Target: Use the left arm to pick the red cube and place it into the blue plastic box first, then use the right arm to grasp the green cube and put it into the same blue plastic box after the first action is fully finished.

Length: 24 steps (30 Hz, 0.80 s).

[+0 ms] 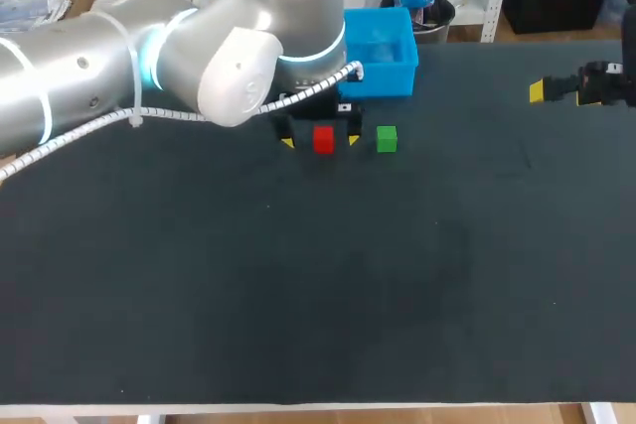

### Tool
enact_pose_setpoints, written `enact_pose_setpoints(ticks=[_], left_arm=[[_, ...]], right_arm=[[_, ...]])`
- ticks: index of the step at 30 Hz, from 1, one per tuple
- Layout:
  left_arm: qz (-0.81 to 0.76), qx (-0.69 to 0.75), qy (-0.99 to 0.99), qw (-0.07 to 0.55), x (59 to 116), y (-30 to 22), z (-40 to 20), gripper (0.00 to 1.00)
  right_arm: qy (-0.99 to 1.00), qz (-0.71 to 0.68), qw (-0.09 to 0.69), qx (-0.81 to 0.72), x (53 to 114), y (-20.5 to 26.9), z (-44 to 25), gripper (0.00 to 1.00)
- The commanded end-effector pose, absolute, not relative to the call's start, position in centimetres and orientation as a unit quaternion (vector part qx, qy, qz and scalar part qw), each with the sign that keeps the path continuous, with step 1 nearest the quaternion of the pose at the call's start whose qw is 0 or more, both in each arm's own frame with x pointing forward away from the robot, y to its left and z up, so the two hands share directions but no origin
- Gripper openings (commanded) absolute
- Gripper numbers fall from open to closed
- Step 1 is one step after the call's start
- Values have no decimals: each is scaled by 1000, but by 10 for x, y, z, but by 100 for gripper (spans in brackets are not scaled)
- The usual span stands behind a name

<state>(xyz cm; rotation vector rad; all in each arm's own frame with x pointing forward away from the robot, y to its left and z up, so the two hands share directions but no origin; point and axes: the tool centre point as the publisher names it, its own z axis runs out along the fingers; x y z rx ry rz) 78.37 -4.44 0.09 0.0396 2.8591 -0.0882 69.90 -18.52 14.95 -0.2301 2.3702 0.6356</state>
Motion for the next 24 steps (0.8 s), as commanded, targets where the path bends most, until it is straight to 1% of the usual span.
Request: enact_pose_setpoints(ticks=[1,13,14,15,16,24], left_arm=[[-30,14,990,138,787,-47,-5,100],[-24,17,990,140,789,-46,-9,100],[-24,16,990,141,789,-46,-9,88],[-24,15,989,142,790,-44,-10,40],[-25,15,989,143,791,-44,-10,0],[-25,19,988,148,792,-45,-11,0]], right_arm=[[908,242,332,-88,700,-185,149,100],[908,242,332,-88,700,-185,149,100],[908,242,332,-88,700,-185,149,100],[908,242,332,-88,700,-185,149,100],[908,242,332,-88,700,-185,149,100],[908,242,332,-88,700,-185,149,100]])
